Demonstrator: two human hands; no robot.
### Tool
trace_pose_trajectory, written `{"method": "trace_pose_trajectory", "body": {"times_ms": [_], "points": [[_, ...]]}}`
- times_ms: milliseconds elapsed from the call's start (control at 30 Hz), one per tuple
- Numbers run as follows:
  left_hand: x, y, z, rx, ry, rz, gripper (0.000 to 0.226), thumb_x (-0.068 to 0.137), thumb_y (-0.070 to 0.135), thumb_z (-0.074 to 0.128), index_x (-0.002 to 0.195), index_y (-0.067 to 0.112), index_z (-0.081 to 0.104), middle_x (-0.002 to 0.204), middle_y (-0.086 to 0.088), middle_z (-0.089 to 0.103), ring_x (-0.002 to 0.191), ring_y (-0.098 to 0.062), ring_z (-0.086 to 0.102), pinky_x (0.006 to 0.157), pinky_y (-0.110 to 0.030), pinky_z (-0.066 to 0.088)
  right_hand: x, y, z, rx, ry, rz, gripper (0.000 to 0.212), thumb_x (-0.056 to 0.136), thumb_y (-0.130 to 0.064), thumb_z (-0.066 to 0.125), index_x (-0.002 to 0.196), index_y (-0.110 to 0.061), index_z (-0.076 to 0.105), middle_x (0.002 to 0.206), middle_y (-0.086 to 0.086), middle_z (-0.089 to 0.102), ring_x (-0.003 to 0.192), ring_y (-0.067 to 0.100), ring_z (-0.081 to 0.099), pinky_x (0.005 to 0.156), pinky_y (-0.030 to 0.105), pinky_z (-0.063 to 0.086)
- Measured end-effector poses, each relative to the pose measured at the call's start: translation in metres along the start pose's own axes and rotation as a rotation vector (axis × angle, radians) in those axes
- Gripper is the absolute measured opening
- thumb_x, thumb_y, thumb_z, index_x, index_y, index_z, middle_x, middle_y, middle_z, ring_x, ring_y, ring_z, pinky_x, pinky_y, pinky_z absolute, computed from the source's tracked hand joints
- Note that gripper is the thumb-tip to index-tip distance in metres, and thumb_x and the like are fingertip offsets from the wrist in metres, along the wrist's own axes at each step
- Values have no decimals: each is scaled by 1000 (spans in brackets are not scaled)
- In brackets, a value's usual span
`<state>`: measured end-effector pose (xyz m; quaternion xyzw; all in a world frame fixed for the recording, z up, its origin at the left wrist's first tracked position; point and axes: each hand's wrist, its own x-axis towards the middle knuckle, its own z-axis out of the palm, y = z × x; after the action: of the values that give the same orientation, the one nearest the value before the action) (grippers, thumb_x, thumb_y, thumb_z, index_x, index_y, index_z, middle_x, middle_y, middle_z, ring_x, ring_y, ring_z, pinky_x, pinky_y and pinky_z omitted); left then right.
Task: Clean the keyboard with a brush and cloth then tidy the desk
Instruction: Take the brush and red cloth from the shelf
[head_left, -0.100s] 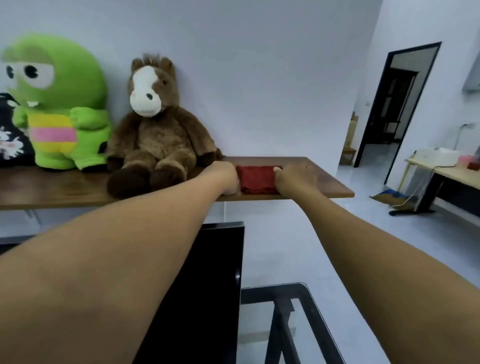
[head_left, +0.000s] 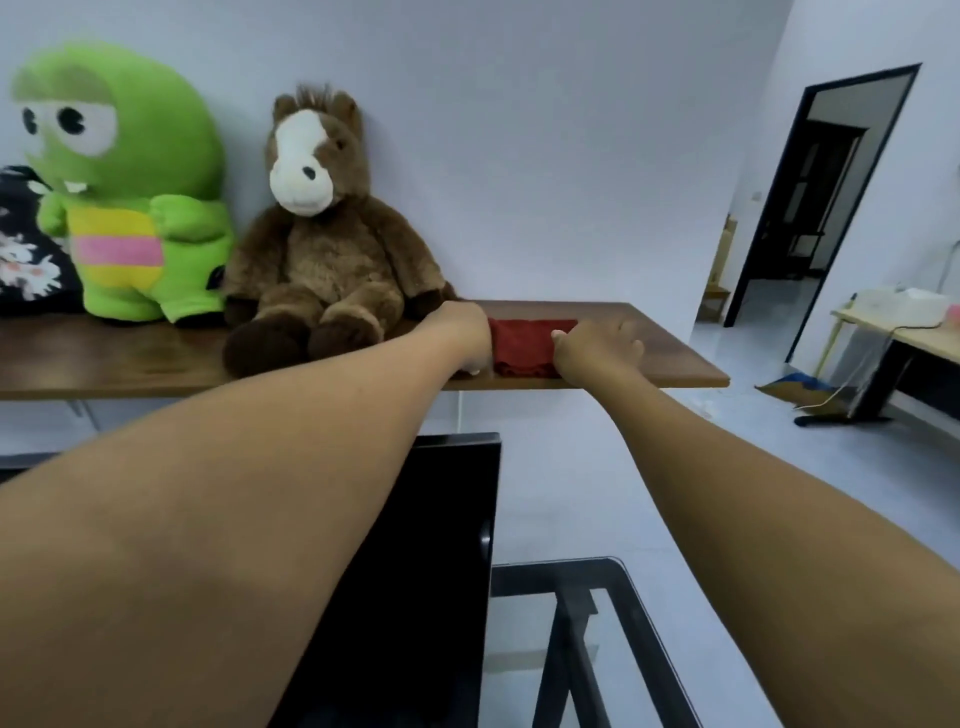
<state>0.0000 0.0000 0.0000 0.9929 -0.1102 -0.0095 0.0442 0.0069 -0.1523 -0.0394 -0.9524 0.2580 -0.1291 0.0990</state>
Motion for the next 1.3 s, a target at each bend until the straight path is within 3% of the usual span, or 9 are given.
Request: {"method": "trace_pose_trajectory", "body": {"times_ms": [167,300,400,467,600,833,1000,1100,1300], "points": [[-5,2,-5,-18,-34,-18,7,90,5,62,84,2,62,67,-8,58,57,-20,57,67,-28,54,5,-7,-2,55,-46,-92,19,96,-14,44,103,-7,59,118,14,60,102,32,59,72,33,40],[-11,-3,-11,-287,26,-5,16,89,10,60,100,-1,66,86,-12,68,80,-27,67,72,-33,55,-3,-4,-16,180,11,-83,32,99,-17,39,120,1,55,128,21,56,114,37,55,86,39,44],[-31,-2,-28,-387,84,20,17,90,6,51,81,4,66,43,-2,58,42,-16,55,42,-22,45,-16,19,-41,273,114,-161,38,99,-25,41,119,3,57,124,24,59,115,37,54,89,34,41],[-50,3,-43,-429,69,59,27,92,9,49,68,9,59,39,1,54,27,-9,47,27,-15,35,-36,46,-60,271,183,-216,37,98,-29,43,110,2,60,116,24,61,109,36,56,81,33,39],[-77,20,-49,-820,4,99,11,94,16,50,89,11,57,71,-2,60,46,-11,52,53,-19,46,-82,100,-86,233,244,-229,33,98,-32,44,99,-2,59,94,19,57,97,36,56,72,34,36],[-182,50,-1,-1195,-182,242,13,91,-4,44,84,1,54,58,-6,49,44,-12,44,50,-22,43,-201,166,-68,312,165,-86,31,98,-29,45,96,-1,59,87,17,55,78,28,51,68,36,38],[-254,39,85,-1072,-291,190,14,88,5,56,78,-3,61,61,-14,65,43,-24,61,43,-28,51,-273,197,1,339,86,90,31,96,-31,48,95,-4,62,89,22,62,89,37,59,75,38,44],[-294,2,162,-872,-453,144,18,84,14,56,82,0,67,68,-15,71,63,-28,71,61,-37,60,-319,193,46,290,-10,119,28,97,-28,49,96,-3,61,89,21,62,87,35,58,67,29,33],[-358,-77,292,-847,-713,-254,16,91,14,58,91,-1,62,72,-9,69,64,-24,70,69,-42,61,-406,160,110,389,-132,54,22,97,-24,50,105,-6,61,91,15,67,85,31,61,68,32,41]]}}
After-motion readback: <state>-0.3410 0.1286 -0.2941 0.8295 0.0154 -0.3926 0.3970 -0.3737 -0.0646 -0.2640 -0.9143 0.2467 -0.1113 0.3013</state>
